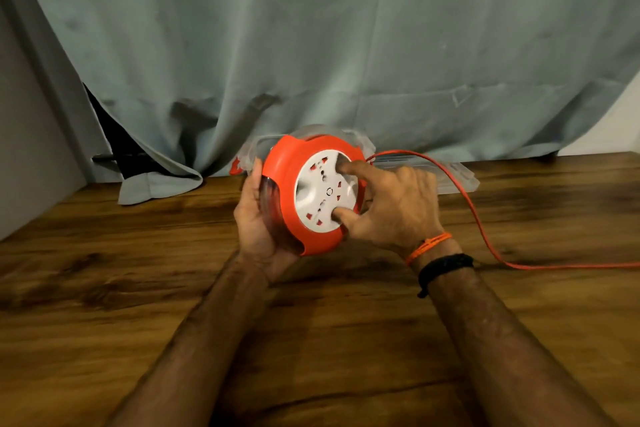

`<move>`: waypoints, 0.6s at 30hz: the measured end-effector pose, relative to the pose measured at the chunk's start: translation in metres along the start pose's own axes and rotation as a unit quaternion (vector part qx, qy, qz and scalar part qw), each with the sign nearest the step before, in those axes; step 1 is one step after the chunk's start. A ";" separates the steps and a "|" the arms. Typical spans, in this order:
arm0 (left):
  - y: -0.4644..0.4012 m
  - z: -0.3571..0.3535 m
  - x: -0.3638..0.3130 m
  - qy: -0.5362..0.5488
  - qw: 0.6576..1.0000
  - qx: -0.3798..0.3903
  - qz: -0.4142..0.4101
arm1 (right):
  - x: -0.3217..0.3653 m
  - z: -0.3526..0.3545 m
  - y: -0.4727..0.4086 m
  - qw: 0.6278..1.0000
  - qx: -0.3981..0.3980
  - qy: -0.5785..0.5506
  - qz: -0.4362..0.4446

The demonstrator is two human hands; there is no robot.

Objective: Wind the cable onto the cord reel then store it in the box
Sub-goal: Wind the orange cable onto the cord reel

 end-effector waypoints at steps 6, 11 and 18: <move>-0.001 -0.001 -0.003 -0.006 0.999 -0.046 -0.022 | 0.017 -0.017 0.000 0.995 -0.004 0.002 -0.097; -0.001 -0.001 -0.003 0.006 0.999 -0.026 -0.017 | 0.016 -0.012 -0.002 0.997 0.016 -0.019 -0.075; -0.001 -0.004 0.001 0.024 0.999 0.037 0.014 | 0.004 0.014 -0.008 0.994 0.029 -0.094 0.038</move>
Point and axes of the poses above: each hand's wrist, its own y-axis away from the middle knuckle, its own z-axis out of the back of the hand, x = y × z, the point moved 4 cm from there along -y, towards the middle knuckle, and after that the axes turned 5 degrees about z, right-handed, at the moved point
